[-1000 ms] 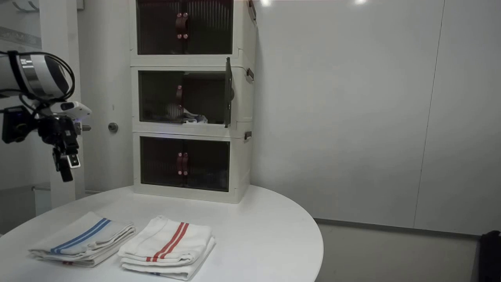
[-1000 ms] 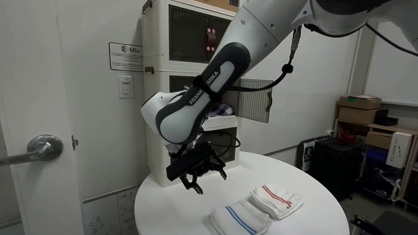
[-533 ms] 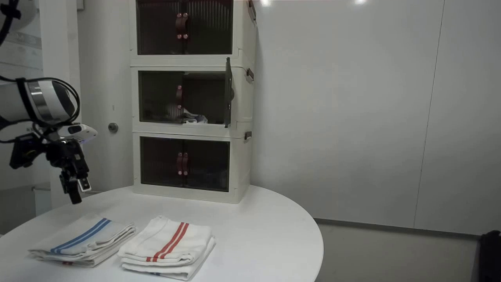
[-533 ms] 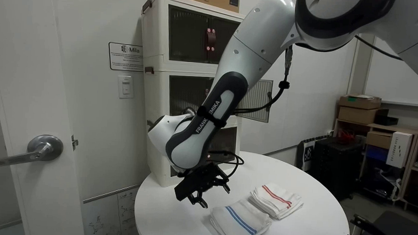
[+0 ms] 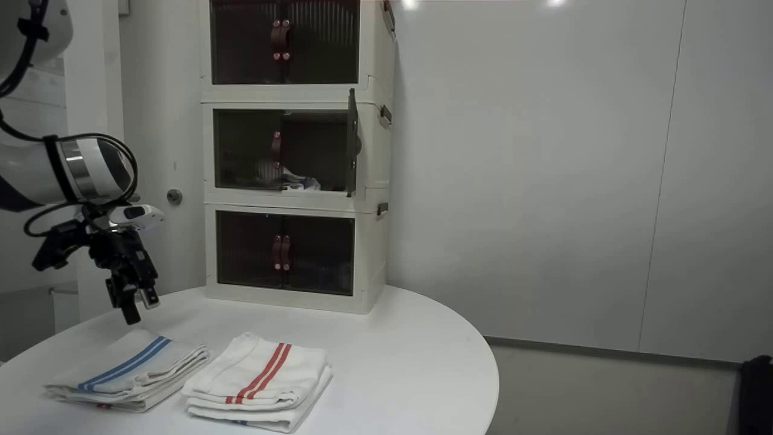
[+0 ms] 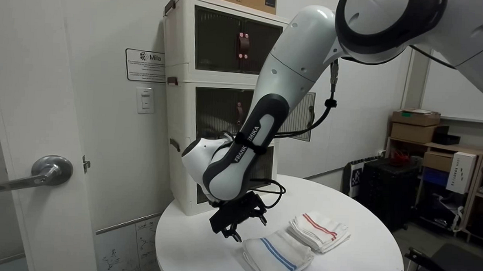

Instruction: Pick up the white and blue towel from the table and put it in the open cabinet

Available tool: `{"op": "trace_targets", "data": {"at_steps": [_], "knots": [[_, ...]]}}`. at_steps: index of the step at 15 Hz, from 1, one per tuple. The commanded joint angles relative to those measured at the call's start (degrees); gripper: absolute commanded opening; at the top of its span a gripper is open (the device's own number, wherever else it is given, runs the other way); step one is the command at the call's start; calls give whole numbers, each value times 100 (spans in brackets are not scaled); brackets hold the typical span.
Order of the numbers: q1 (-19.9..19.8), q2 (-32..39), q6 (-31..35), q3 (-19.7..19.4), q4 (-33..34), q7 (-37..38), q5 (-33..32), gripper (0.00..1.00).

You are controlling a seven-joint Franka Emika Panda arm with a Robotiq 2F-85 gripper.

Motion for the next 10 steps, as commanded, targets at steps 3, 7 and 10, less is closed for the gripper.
{"op": "trace_targets", "data": {"at_steps": [3, 7, 10], "knots": [[-46, 8, 170, -33, -98, -362, 60, 100], [-76, 75, 155, -18, -111, -453, 129, 100], [-97, 114, 155, -21, -119, -488, 184, 100]]}}
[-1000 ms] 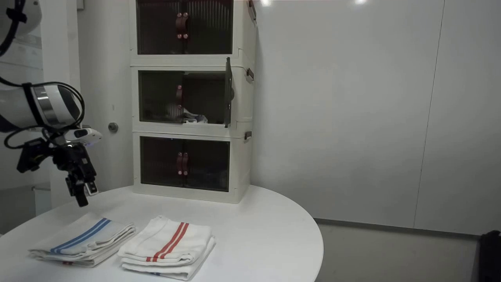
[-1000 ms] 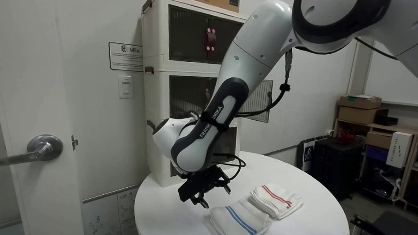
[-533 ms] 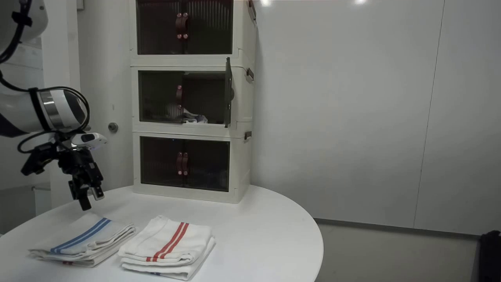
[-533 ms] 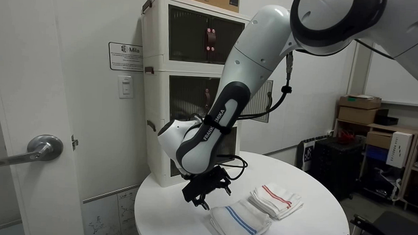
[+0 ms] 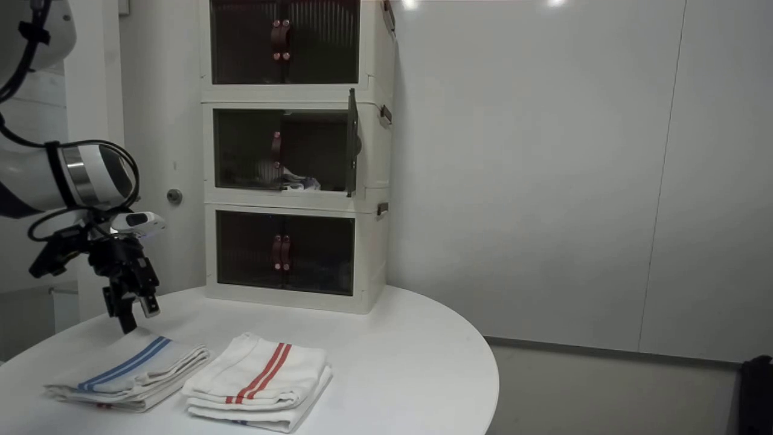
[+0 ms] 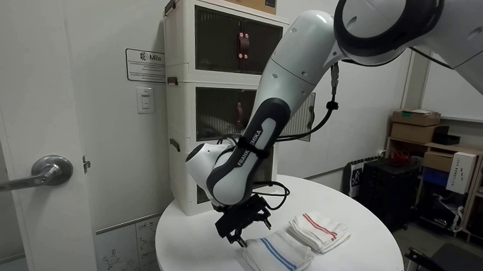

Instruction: Pick up the white and blue towel from the table and put it in the open cabinet

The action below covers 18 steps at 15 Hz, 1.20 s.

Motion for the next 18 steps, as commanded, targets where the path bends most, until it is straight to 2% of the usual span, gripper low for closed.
{"op": "trace_targets", "data": {"at_steps": [1, 9, 10, 11, 18], "knots": [[-61, 85, 135, -13, 22, -223, 148, 100], [-107, 320, 210, 10, 189, -464, 346, 100], [-111, 341, 217, 13, 202, -514, 385, 83], [-114, 365, 221, 14, 213, -554, 425, 72], [-96, 395, 247, -19, 217, -736, 638, 19]]}}
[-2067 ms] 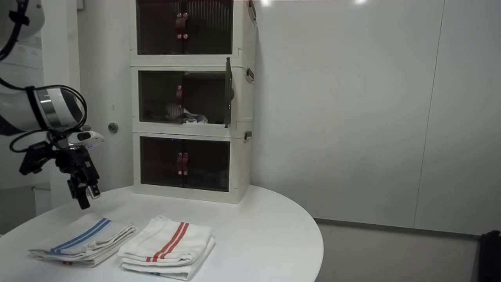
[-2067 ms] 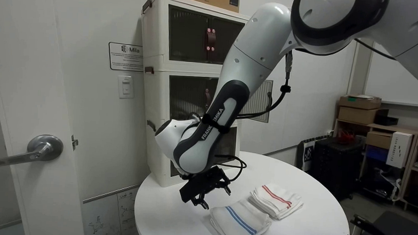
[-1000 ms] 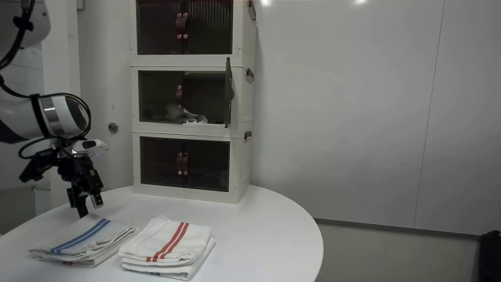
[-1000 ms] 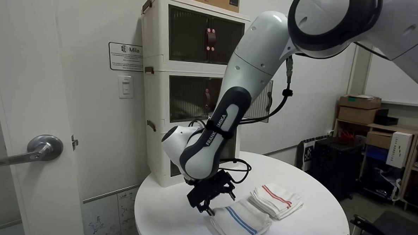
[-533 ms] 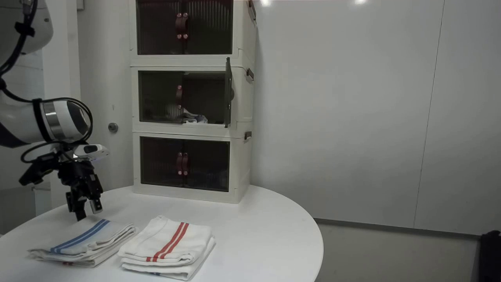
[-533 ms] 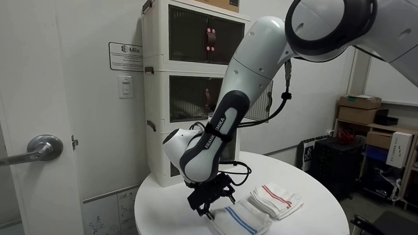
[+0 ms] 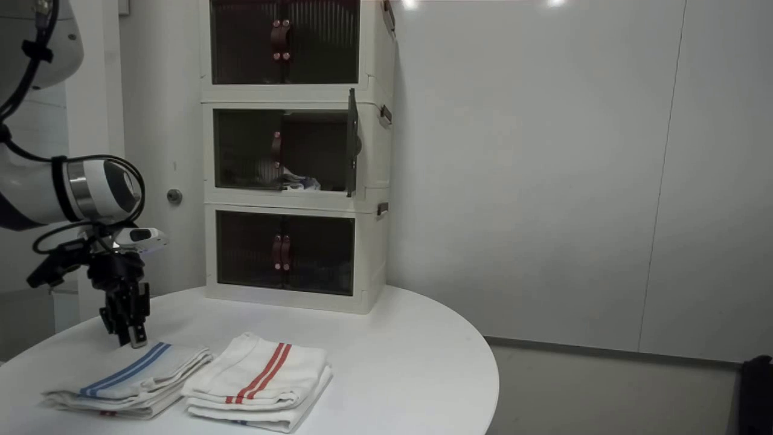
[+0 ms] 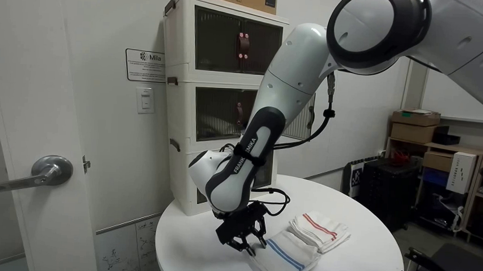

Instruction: Pick up the white and blue towel from the table and put it in the open cabinet

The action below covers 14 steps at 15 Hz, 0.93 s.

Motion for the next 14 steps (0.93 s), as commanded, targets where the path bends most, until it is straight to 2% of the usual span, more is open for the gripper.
{"op": "trace_targets", "data": {"at_steps": [1, 4, 7, 14], "knots": [[-41, 72, 108, -21, 70, -252, 165, 12], [-45, 5, 120, -14, 60, -261, 210, 8], [-28, -176, 125, 12, 40, -228, 276, 11], [-53, -770, 233, 23, -91, -137, 431, 11]]}}
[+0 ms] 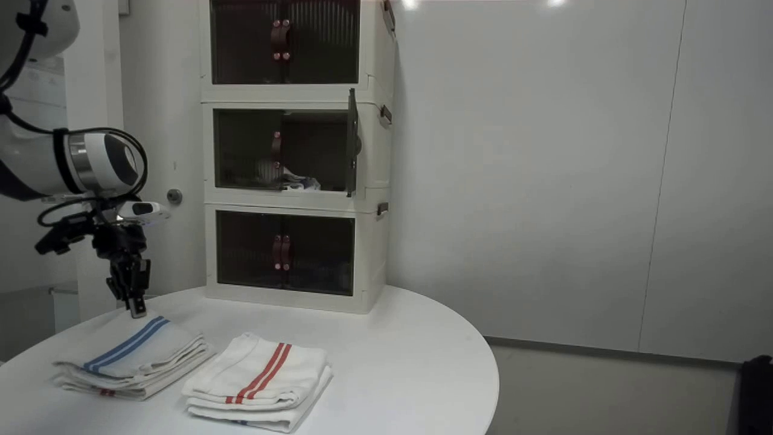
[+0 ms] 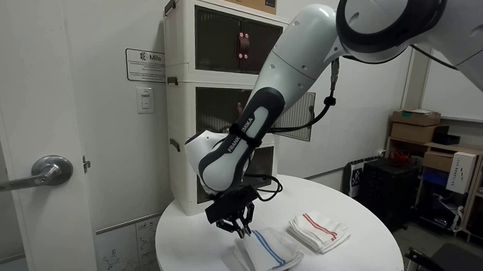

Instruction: Pick up the white and blue towel from the table and put it in the open cabinet

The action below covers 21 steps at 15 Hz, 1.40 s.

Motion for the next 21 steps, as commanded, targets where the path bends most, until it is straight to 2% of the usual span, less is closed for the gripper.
{"op": "trace_targets", "data": {"at_steps": [1, 8, 14, 21], "knots": [[-68, -396, 116, -16, -194, -72, 191, 11], [-327, -862, 191, -145, -453, 407, 577, 10], [-628, -1488, 876, -240, -902, 1025, 913, 10], [-504, -2272, 1726, -688, -1490, 2298, 333, 10]]}}
